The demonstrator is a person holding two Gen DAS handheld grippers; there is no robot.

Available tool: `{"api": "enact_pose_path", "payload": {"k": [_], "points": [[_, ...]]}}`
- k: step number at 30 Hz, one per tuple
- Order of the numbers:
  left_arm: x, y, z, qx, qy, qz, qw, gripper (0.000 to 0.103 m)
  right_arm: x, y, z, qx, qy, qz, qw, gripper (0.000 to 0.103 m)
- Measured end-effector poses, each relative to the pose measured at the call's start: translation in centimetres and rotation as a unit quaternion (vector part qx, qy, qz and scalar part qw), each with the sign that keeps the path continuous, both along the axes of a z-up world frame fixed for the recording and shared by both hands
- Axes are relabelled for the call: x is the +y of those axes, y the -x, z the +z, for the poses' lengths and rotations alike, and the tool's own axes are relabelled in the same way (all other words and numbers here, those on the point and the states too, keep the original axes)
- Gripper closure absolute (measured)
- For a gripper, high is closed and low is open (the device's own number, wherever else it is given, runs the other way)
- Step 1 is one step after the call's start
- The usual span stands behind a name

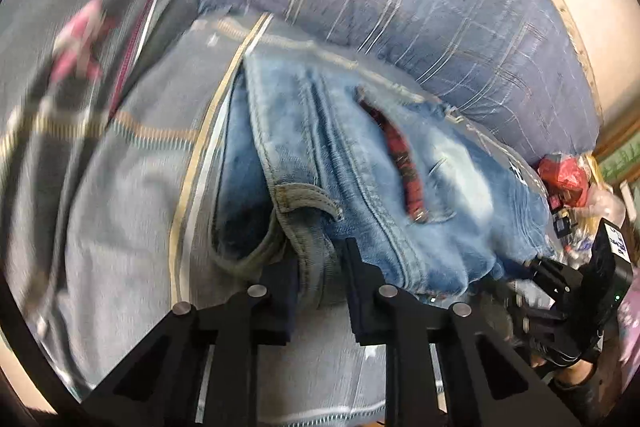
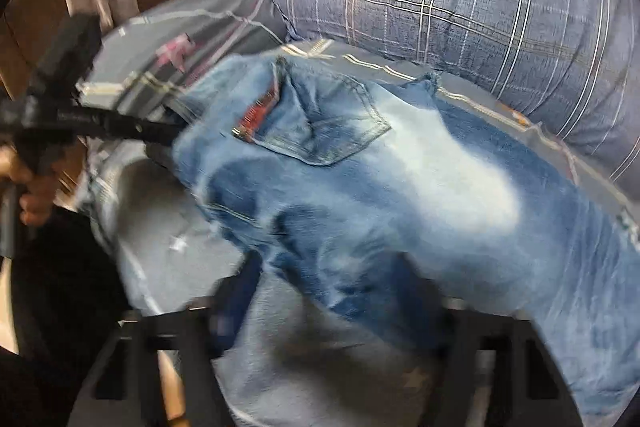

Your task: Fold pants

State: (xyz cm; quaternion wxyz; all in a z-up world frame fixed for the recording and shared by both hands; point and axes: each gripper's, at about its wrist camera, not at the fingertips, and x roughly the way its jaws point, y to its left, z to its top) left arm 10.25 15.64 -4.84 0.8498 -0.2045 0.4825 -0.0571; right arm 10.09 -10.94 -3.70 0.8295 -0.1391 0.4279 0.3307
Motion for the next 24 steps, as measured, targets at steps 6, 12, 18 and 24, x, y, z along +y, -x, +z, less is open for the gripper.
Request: {"api": "enact_pose_path", "payload": {"k": [6, 12, 18, 24], "points": [[-1.4, -1.1, 6.8, -0.093, -0.063, -0.039, 0.9929, 0.083, -1.5, -1.0, 2.0, -0.024, -0.034, -0.025, 0.999, 0.091], [-0.2, 0.0, 1.9, -0.01, -0.095, -0.063, 0.9934, 0.083, -0.4, -0.9, -0.7, 0.018, -0.035, 0.0, 0.999, 0.09], [1.1, 1.7, -1.3, 0.024, -0.055, -0.055, 0.9967, 0.078, -1.1, -0.5, -3.0, 0.033, -0.063, 0.002, 0.997, 0.083], [1.3, 3.1, 3.2, -0.002, -0.114, -0.058, 0.9918, 0.064, -2.9, -1.5, -0.1, 0.057, -0.093, -0.001, 0.994, 0.047]]}}
